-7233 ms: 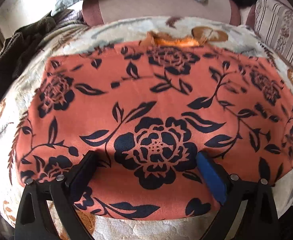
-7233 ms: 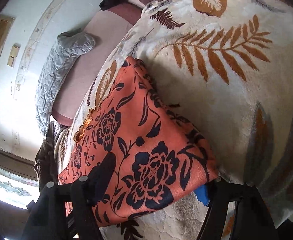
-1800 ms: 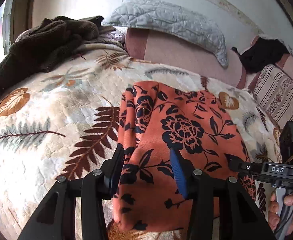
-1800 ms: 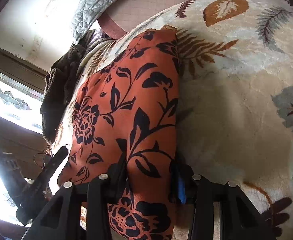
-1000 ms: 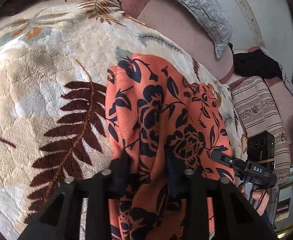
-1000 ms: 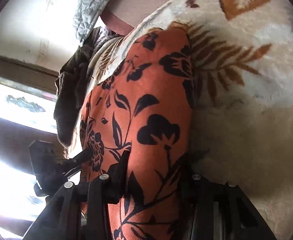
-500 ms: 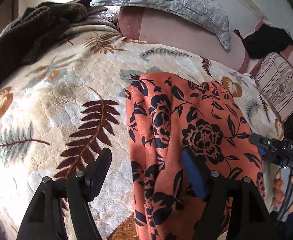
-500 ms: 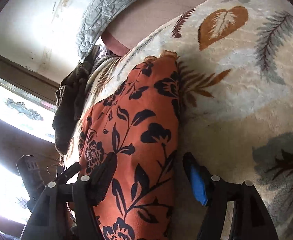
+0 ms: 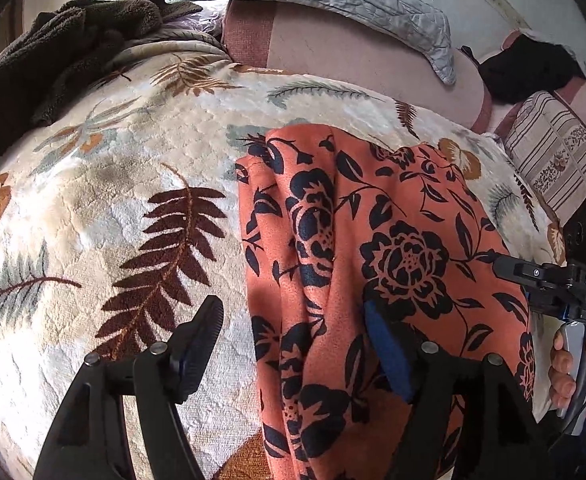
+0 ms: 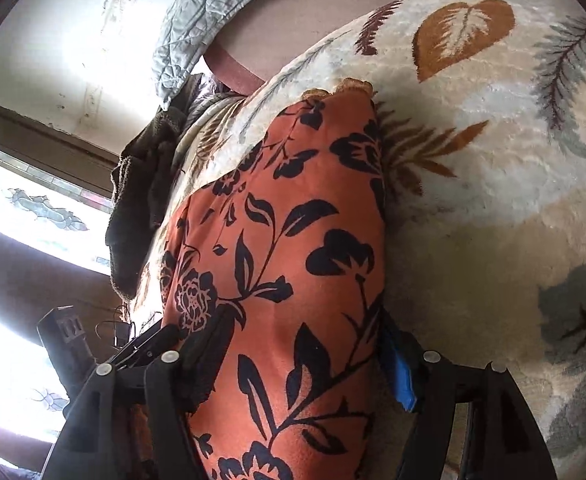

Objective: Fold small clothes

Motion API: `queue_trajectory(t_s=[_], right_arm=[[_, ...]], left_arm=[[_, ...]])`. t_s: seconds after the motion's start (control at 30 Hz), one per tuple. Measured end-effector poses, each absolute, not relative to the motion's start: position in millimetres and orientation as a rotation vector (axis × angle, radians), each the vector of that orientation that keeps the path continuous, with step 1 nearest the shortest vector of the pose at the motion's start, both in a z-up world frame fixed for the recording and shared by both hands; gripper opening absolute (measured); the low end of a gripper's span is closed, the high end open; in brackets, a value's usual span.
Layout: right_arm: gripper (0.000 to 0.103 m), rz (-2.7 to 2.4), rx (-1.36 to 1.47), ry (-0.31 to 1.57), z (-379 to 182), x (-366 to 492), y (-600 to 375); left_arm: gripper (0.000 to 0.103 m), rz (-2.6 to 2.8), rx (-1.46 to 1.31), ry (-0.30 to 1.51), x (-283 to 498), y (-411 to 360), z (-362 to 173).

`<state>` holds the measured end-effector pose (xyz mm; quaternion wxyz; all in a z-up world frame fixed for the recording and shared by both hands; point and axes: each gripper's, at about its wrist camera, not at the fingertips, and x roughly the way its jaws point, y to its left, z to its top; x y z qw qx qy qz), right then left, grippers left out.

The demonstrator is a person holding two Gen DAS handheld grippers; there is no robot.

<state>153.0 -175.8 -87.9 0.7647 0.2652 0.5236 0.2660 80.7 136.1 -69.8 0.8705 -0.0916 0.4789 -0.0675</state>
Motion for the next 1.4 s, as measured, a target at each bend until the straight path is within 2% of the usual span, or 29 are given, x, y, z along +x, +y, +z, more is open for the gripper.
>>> queue_trajectory(t_s=[0.13,0.2,0.27,0.3,0.33,0.43,0.6,0.7,0.73,0.77,0.83,0.9,1.0,1.03,1.1,1.13,1.17,1.27,1.33,1.4], right_arm=[[0.072,0.578,0.569,1.154,-94,158,-166],[0.064,0.563,0.551,1.181,-101,162,-157],[0.045,0.563,0.525,1.174,-97,163,-151],[0.041,0.563,0.508,1.168,-93,163,-151],[0.038,0.571,0.477,1.156,-85,162,-150],[0.035,0.604,0.387,1.105,-54,160,-149],[0.035,0.612,0.355,1.007,-12,168,-186],[0.035,0.593,0.410,0.998,-14,180,-217],[0.038,0.584,0.421,0.987,-20,186,-226],[0.051,0.557,0.422,0.973,-31,193,-233],[0.062,0.451,0.481,1.029,-64,204,-251],[0.062,0.392,0.561,1.075,-86,200,-268],[0.062,0.460,0.599,1.013,-82,183,-279],[0.063,0.479,0.600,1.014,-82,181,-279],[0.063,0.490,0.605,1.026,-87,181,-280],[0.060,0.493,0.587,1.044,-91,184,-278],[0.048,0.475,0.543,1.081,-96,185,-272],[0.048,0.431,0.507,1.087,-96,185,-263],[0.056,0.372,0.418,1.030,-78,179,-256],[0.056,0.335,0.352,0.962,-56,174,-252]], left_arm=[[0.074,-0.235,-0.350,1.060,91,145,-85],[0.073,-0.276,-0.455,1.100,98,151,-97],[0.052,-0.319,-0.522,1.111,101,156,-103],[0.041,-0.345,-0.553,1.115,102,157,-103],[0.035,-0.349,-0.555,1.107,102,157,-100],[0.029,-0.358,-0.527,1.049,97,147,-83],[0.028,-0.409,-0.525,0.938,102,111,-51],[0.030,-0.408,-0.504,0.917,118,85,-49],[0.036,-0.385,-0.490,0.909,126,78,-54],[0.040,-0.345,-0.457,0.920,136,73,-64],[0.045,-0.249,-0.399,1.054,152,67,-92],[0.047,-0.275,-0.427,1.035,144,74,-94],[0.068,-0.266,-0.372,0.973,121,83,-75],[0.068,-0.283,-0.360,0.954,118,82,-73],[0.067,-0.297,-0.313,0.966,121,75,-80],[0.047,-0.294,-0.290,1.008,128,69,-91],[0.036,-0.332,-0.319,1.062,134,67,-104],[0.036,-0.320,-0.339,1.050,133,69,-99],[0.037,-0.305,-0.304,1.016,123,70,-85],[0.039,-0.296,-0.253,0.984,110,68,-73]])
